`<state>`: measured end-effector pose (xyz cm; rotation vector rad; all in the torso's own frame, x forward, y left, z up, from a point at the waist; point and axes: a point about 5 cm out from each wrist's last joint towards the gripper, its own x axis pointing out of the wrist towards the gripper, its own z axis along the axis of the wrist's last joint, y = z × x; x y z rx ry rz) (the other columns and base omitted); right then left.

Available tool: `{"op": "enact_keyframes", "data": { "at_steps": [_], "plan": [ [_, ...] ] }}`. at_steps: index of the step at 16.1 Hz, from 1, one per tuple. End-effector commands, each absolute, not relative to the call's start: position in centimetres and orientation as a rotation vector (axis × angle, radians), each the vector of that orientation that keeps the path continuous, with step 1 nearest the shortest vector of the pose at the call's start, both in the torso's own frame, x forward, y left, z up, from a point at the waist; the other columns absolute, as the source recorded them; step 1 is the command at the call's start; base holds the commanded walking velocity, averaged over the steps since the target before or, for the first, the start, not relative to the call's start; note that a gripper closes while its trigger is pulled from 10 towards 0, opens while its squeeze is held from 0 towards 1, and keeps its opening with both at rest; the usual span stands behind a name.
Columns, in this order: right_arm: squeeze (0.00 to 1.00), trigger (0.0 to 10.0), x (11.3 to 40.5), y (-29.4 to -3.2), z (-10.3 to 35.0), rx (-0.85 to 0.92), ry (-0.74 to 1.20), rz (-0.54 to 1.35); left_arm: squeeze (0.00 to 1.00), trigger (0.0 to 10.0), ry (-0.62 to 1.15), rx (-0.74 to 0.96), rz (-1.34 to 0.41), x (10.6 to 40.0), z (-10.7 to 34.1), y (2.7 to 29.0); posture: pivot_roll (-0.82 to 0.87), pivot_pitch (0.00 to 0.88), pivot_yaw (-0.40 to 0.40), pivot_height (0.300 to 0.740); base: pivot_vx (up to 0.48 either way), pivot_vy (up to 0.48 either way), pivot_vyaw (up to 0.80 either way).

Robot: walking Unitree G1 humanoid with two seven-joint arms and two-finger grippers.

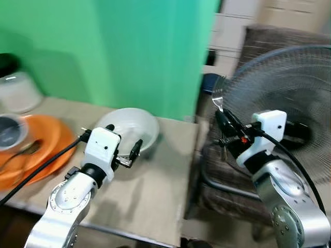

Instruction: Setting the table

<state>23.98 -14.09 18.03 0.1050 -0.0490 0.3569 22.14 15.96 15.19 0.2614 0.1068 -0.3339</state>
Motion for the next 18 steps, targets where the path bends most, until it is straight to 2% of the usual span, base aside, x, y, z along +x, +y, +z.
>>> {"op": "enact_keyframes", "data": {
  "at_steps": [1, 5, 9, 18],
  "plan": [
    [0.0, 10.0, 24.3, -14.4, 18.5, 0.1, -0.069, 0.33, 0.35, 10.0, 0.086, 0.267, -0.31, 22.1, 15.9, 16.3, 0.1, 0.0, -0.018, 0.74, 0.0, 0.0, -0.8],
    [0.0, 10.0, 24.6, -14.3, 18.5, 0.144, -0.06, 0.341, 0.35, 10.0, 0.048, 0.248, -0.243, 22.4, 16.6, 16.9, 0.11, 0.0, -0.025, 0.74, 0.0, 0.0, -0.8],
    [0.0, 10.0, 24.8, -14.0, 17.5, 0.197, -0.004, 0.342, 0.34, 10.0, 0.047, 0.257, -0.242, 22.5, 16.8, 17.0, 0.11, 0.0, -0.019, 0.74, 0.0, 0.0, 0.0],
    [0.0, 10.0, 25.1, -14.0, 16.9, 0.18, 0.036, 0.323, 0.34, 10.0, 0.058, 0.261, -0.259, 22.5, 16.6, 16.8, 0.12, 0.0, -0.022, 0.74, -0.3, 0.0, 0.0]
  ]
}}
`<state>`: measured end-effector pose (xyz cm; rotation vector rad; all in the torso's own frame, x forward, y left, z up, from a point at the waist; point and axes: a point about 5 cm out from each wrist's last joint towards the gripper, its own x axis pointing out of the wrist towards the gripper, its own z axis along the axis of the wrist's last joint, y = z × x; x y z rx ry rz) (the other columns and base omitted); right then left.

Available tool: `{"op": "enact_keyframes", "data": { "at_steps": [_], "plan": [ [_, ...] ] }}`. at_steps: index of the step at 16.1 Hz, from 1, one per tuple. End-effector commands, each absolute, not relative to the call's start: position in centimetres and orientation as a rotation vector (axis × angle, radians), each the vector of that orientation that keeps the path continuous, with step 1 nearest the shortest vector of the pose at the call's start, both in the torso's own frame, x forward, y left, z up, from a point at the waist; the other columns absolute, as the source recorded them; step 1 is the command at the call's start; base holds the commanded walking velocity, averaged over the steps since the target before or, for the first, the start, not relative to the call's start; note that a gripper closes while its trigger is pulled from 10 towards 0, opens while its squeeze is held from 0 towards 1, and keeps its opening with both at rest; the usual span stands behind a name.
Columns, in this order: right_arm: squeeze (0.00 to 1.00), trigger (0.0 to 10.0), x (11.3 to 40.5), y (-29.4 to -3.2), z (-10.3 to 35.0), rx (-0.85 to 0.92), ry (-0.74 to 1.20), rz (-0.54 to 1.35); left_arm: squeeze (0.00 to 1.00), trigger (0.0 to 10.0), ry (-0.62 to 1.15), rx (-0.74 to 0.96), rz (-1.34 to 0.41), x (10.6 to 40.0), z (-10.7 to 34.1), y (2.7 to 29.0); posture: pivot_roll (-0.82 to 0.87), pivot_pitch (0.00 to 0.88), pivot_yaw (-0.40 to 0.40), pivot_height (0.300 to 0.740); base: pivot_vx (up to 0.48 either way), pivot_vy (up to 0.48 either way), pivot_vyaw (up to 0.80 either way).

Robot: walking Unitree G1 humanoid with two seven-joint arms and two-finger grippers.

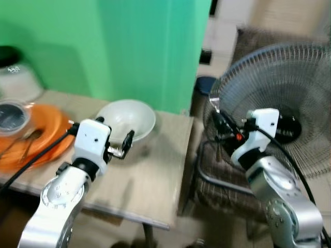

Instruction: Setting the table

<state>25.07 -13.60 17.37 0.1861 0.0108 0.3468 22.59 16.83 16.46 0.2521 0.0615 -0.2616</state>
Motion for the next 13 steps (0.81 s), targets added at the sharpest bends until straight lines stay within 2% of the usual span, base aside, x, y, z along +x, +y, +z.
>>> {"op": "enact_keyframes", "data": {
  "at_steps": [1, 5, 10, 11, 12, 13],
  "plan": [
    [0.0, 10.0, 25.2, -14.0, 16.8, 0.177, 0.04, 0.318, 0.34, 10.0, 0.059, 0.263, -0.254, 22.5, 16.6, 17.0, 0.12, 0.0, -0.021, 0.74, 0.0, 0.0, 0.0],
    [0.0, 10.0, 25.2, -13.9, 16.6, 0.157, 0.051, 0.294, 0.34, 10.0, 0.073, 0.26, -0.242, 22.8, 16.3, 17.3, 0.11, 0.0, -0.015, 0.74, 0.0, 0.0, 0.0],
    [0.0, 10.0, 25.4, -15.4, 16.4, 0.045, 0.038, 0.142, 0.34, 10.0, 0.134, 0.212, -0.19, 23.6, 15.3, 17.3, 0.07, 0.0, 0.012, 0.74, 0.0, 0.0, -0.8],
    [0.0, 10.0, 25.7, -16.0, 16.6, 0.037, 0.035, 0.086, 0.26, 10.0, 0.134, 0.222, -0.156, 23.9, 15.3, 17.4, 0.07, 0.0, 0.005, 0.74, 0.0, 0.0, -0.8],
    [0.0, 10.0, 25.9, -16.1, 16.6, 0.044, 0.039, 0.079, 0.24, 10.0, 0.131, 0.227, -0.136, 24.1, 15.3, 17.5, 0.07, 0.0, 0.004, 0.74, 0.0, 0.0, -0.8],
    [0.0, 10.0, 26.2, -16.0, 16.8, 0.052, 0.04, 0.099, 0.27, 10.0, 0.114, 0.231, -0.085, 24.5, 15.3, 17.8, 0.07, 0.0, 0.001, 0.74, 0.0, 0.0, -0.78]
  ]
}}
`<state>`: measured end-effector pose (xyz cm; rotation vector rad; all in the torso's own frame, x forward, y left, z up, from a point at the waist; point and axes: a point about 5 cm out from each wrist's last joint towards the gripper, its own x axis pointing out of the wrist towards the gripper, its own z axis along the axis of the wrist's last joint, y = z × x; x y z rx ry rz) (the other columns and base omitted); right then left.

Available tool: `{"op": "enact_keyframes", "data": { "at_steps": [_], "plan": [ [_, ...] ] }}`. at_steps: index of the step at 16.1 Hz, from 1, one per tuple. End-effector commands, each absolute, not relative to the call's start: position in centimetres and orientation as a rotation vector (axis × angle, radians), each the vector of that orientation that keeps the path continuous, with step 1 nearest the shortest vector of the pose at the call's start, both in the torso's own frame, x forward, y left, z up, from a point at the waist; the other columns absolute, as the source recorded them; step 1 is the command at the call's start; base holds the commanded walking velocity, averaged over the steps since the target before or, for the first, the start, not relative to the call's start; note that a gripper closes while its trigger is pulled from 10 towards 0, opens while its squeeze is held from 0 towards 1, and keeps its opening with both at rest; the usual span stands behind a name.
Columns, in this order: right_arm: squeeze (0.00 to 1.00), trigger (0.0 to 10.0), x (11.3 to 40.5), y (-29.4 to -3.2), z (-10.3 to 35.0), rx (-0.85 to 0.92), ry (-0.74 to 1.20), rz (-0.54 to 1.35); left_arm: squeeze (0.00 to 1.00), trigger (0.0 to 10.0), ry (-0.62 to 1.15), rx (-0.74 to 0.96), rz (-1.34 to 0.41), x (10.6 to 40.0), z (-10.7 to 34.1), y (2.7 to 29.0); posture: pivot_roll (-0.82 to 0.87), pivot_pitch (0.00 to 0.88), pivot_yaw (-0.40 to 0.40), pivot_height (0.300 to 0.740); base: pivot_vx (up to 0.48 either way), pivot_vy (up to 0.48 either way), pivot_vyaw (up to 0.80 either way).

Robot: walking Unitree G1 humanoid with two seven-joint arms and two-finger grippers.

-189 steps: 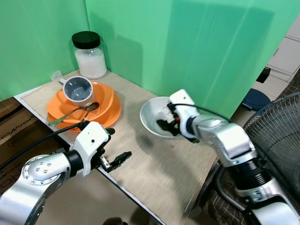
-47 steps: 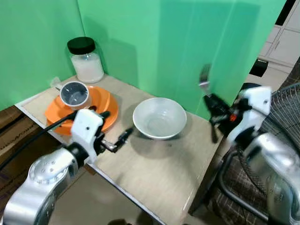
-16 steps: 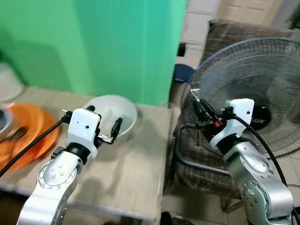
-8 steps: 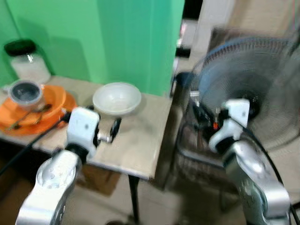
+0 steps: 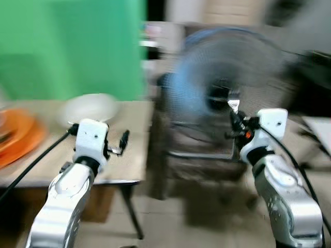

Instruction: Setting the table

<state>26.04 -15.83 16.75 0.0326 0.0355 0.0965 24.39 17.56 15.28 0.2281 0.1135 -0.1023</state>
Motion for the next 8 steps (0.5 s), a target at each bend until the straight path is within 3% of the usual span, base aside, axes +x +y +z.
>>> {"op": "enact_keyframes", "data": {
  "at_steps": [1, 3, 7, 8],
  "plan": [
    [0.0, 10.0, 26.4, -16.1, 17.3, -0.037, 0.005, 0.058, 0.34, 10.0, 0.072, 0.243, -0.054, 24.8, 15.8, 17.7, 0.07, 0.0, -0.004, 0.74, 0.0, 0.0, -0.78],
    [0.0, 10.0, 26.6, -16.1, 17.4, -0.025, 0.004, 0.058, 0.34, 10.0, 0.029, 0.221, -0.017, 25.3, 16.6, 17.6, 0.08, 0.0, -0.016, 0.74, 0.0, 0.0, -0.78],
    [0.0, 10.0, 27.0, -16.8, 18.2, 0.036, -0.079, -0.125, 0.33, 10.0, -0.07, 0.186, 0.066, 25.6, 17.4, 18.4, 0.07, 0.0, -0.009, 0.74, 0.0, 0.0, -0.8],
    [0.0, 10.0, 27.1, -16.8, 18.1, 0.07, -0.062, -0.114, 0.04, 10.0, -0.039, 0.194, 0.042, 25.7, 17.4, 18.2, 0.07, 0.0, 0.001, 0.74, 0.0, 0.0, -0.8]
  ]
}}
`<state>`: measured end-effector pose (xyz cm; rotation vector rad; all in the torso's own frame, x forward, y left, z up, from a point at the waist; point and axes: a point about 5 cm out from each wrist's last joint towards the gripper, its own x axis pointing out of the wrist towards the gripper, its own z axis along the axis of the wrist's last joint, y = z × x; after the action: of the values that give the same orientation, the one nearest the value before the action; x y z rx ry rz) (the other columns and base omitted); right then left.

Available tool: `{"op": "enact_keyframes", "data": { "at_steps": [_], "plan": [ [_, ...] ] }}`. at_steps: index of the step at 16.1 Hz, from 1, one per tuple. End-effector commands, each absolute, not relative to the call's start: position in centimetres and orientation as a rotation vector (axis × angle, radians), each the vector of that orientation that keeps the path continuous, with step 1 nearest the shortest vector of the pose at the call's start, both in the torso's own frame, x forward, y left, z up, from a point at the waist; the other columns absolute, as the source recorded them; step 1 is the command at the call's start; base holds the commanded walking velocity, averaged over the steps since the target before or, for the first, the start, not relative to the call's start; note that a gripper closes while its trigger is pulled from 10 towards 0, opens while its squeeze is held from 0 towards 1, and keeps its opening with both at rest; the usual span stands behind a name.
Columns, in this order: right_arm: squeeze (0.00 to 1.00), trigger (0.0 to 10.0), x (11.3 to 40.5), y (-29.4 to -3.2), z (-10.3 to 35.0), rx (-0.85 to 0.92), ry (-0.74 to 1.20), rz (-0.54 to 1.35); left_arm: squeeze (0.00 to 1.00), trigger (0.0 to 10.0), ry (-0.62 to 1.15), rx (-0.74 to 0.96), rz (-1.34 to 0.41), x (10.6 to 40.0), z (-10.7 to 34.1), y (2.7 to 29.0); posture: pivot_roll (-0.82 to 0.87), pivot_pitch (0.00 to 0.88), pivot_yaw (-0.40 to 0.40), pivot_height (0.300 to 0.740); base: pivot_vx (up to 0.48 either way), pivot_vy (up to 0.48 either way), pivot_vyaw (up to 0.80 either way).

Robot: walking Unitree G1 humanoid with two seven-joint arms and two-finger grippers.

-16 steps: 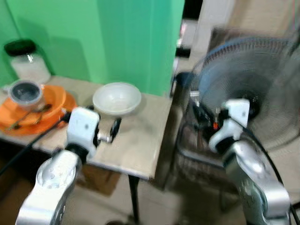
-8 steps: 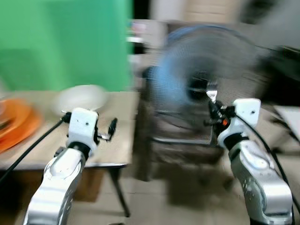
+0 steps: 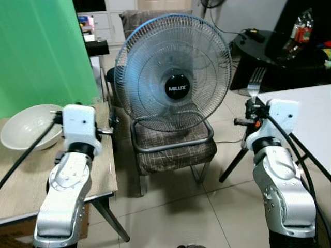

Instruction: Setting the table

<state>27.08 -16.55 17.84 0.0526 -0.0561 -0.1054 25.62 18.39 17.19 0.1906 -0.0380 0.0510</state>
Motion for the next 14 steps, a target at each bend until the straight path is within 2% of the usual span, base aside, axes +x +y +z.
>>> {"op": "enact_keyframes", "data": {
  "at_steps": [1, 2, 3, 7, 11, 14],
  "plan": [
    [0.0, 10.0, 27.2, -16.8, 18.1, 0.071, -0.059, -0.112, 0.04, 10.0, -0.027, 0.209, 0.032, 25.8, 17.4, 18.1, 0.08, 0.0, 0.002, 0.74, 0.0, 0.0, -0.8],
    [0.0, 10.0, 27.3, -16.9, 18.1, 0.069, -0.064, -0.119, 0.0, 10.0, -0.017, 0.207, -0.01, 25.8, 17.3, 17.9, 0.07, 0.0, 0.004, 0.74, 0.0, 0.0, -0.8],
    [0.0, 10.0, 27.5, -17.0, 18.1, 0.069, -0.074, -0.144, 0.0, 10.0, -0.018, 0.171, -0.067, 25.7, 17.0, 17.7, 0.07, 0.0, 0.003, 0.74, 0.0, 0.0, -0.8],
    [0.0, 10.0, 27.8, -17.7, 18.1, 0.036, -0.082, -0.201, 0.0, 10.0, -0.006, 0.103, -0.029, 25.8, 16.2, 17.6, 0.06, 0.0, -0.01, 0.74, 0.0, 0.0, -0.8],
    [0.0, 10.0, 27.8, -16.9, 17.4, 0.02, -0.002, -0.021, 0.0, 10.0, -0.016, 0.083, -0.029, 25.8, 16.3, 17.7, 0.05, 0.0, -0.016, 0.74, 0.0, 0.0, -0.8],
    [0.0, 10.0, 27.8, -16.7, 17.3, 0.001, 0.004, -0.003, 0.0, 10.0, -0.051, 0.089, -0.03, 26.1, 16.9, 17.7, 0.05, 0.0, -0.013, 0.74, 0.0, 0.0, -0.8]
  ]
}}
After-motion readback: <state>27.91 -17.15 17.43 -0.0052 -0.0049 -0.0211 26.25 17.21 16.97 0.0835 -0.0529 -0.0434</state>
